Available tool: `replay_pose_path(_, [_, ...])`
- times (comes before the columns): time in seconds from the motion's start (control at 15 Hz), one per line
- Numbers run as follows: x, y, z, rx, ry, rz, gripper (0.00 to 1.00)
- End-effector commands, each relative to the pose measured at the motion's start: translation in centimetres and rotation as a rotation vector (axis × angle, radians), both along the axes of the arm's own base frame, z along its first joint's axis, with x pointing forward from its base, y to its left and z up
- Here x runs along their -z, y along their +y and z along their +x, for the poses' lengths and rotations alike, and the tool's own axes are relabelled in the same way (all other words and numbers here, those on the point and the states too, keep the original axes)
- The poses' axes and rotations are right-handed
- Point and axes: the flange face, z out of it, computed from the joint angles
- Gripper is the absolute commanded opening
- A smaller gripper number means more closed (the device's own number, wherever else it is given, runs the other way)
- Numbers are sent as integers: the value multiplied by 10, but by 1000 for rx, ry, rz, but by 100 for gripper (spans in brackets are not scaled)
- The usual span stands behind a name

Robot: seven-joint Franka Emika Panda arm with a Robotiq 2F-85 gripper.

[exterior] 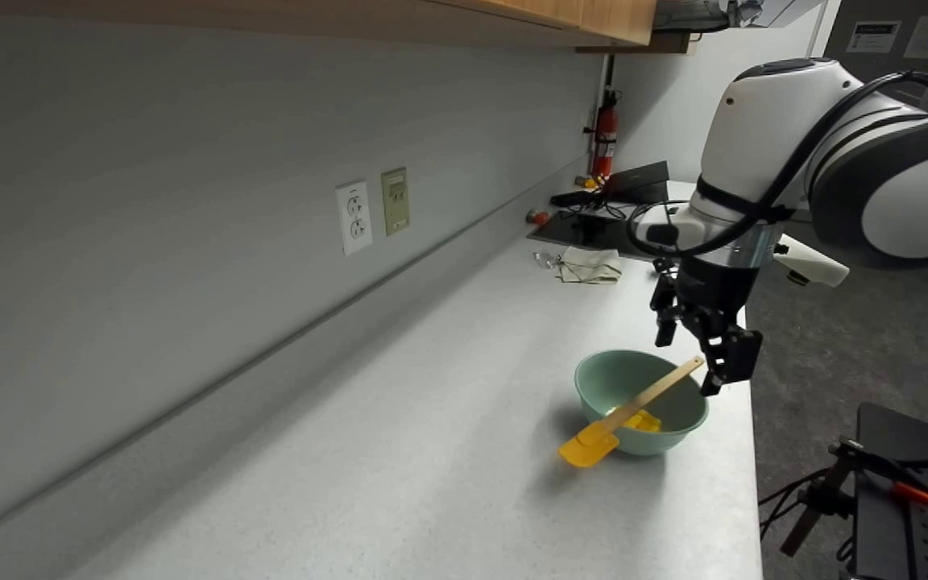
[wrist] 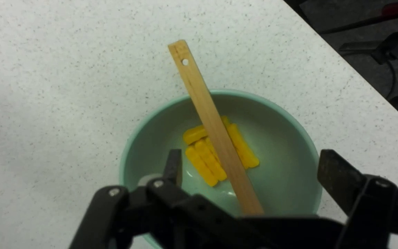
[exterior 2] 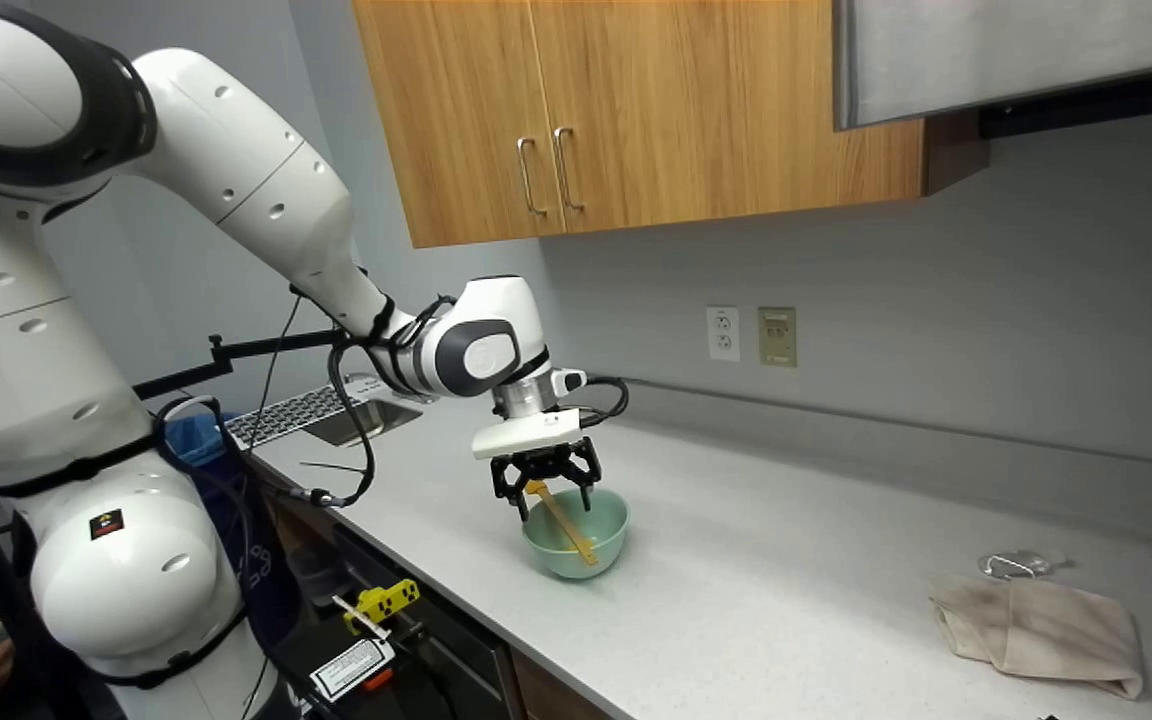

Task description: Use the spatula to stir the contents in the bowl

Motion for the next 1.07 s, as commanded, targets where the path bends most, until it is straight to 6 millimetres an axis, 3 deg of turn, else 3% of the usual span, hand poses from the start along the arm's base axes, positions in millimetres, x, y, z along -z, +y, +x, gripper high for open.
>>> replay_pose_path(0.0, [0, 0, 2, -3, 2, 3, 100])
replay_pose_path(1.0, [19, -6, 23, -18, -52, -21, 100])
